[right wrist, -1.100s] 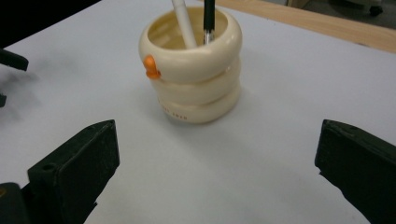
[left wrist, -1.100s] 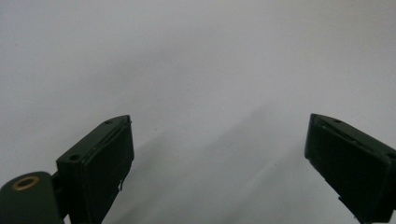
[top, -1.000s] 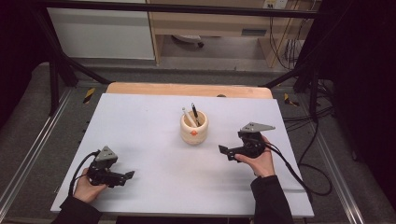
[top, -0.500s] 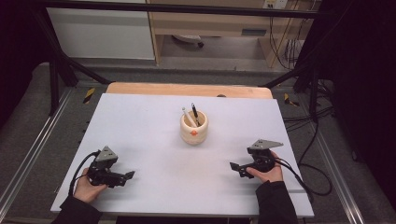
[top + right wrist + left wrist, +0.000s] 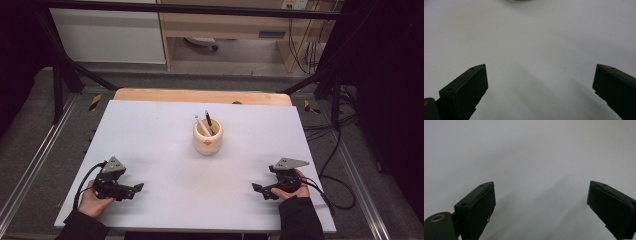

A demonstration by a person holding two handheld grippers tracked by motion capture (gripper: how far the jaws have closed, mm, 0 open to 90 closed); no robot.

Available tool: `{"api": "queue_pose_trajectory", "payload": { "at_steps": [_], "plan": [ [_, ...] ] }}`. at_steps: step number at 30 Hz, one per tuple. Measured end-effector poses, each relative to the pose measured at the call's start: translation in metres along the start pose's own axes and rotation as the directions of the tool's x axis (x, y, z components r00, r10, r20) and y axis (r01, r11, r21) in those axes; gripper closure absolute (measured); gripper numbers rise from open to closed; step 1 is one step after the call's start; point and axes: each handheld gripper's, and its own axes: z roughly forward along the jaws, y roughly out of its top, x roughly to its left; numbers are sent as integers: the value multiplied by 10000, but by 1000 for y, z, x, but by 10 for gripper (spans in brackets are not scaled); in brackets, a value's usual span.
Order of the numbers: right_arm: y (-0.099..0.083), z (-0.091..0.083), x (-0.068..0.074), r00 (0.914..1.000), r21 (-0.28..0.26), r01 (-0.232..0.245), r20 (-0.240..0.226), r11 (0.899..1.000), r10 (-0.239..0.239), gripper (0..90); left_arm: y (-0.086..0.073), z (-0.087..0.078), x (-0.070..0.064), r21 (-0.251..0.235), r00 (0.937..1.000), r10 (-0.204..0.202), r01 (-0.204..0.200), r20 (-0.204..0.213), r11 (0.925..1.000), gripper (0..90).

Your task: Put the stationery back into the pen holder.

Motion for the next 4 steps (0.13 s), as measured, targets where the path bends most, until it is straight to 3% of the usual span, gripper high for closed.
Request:
{"api": "queue_pose_trajectory", "payload": {
  "at_steps": [4],
  "plan": [
    [-1,0,0,10000,26,-70,6,10000,70,8,0,0,0,17,10000,15,-15,0,10000,81]
  ]
}}
